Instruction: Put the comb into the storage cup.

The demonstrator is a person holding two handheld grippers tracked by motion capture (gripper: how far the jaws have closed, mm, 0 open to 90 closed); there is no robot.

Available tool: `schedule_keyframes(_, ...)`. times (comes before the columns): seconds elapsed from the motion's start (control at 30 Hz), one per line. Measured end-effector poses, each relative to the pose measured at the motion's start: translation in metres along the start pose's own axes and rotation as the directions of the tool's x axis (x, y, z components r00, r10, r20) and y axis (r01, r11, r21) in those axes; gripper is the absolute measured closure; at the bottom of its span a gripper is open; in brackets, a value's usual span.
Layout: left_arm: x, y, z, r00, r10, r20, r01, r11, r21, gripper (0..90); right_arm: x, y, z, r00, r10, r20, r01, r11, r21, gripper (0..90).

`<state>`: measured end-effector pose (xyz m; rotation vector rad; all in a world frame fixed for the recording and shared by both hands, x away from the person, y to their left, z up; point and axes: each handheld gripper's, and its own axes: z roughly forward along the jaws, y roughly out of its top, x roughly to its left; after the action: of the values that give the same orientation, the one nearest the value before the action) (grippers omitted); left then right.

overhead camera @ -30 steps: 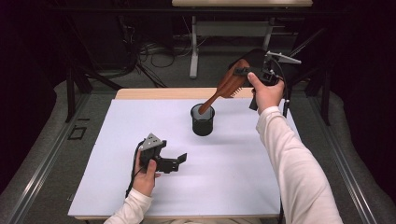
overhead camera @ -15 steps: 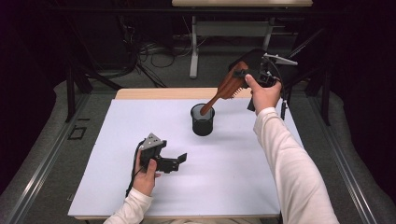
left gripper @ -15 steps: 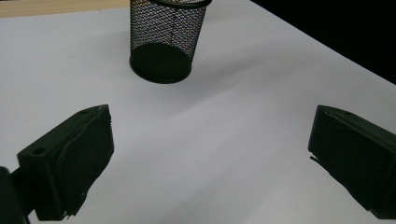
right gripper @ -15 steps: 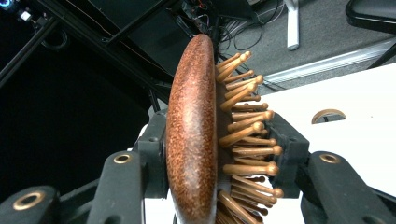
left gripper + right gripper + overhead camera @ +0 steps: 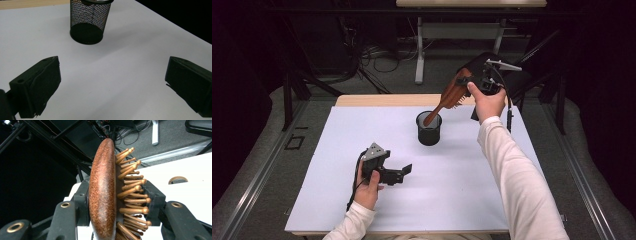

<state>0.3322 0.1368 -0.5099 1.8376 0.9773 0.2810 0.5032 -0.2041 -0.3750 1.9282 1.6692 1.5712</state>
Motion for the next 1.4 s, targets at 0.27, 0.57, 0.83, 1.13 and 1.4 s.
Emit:
schedule_keyframes(0.27,0.0,0.0,0.001,1.0,-0.003,-0.002,0.003,1.0,0.005,0.3,-0.006,-0.006,0.006,0.9999,0.016,0.006,-0.016,1.0,0.003,49.6)
schedule_keyframes(0.57,0.0,0.0,0.001,1.0,0.0,0.0,0.0,1.0,0.008,0.3,-0.011,-0.013,0.011,0.9996,0.024,0.013,-0.024,1.0,0.01,49.6)
schedule_keyframes(0.83,0.0,0.0,0.002,1.0,0.001,0.0,-0.001,0.9999,0.012,0.3,-0.013,-0.019,0.017,0.9995,0.023,0.023,-0.023,1.0,0.018,49.5)
schedule_keyframes(1.13,0.001,0.0,0.002,1.0,-0.002,-0.002,0.002,0.9999,0.01,0.3,-0.011,-0.024,0.024,0.9994,0.01,0.033,-0.011,1.0,0.027,49.5)
schedule_keyframes(1.4,0.001,0.0,0.002,1.0,-0.005,-0.001,0.005,0.9999,0.01,0.3,-0.006,-0.029,0.029,0.9991,-0.011,0.041,0.01,0.999,0.032,49.4)
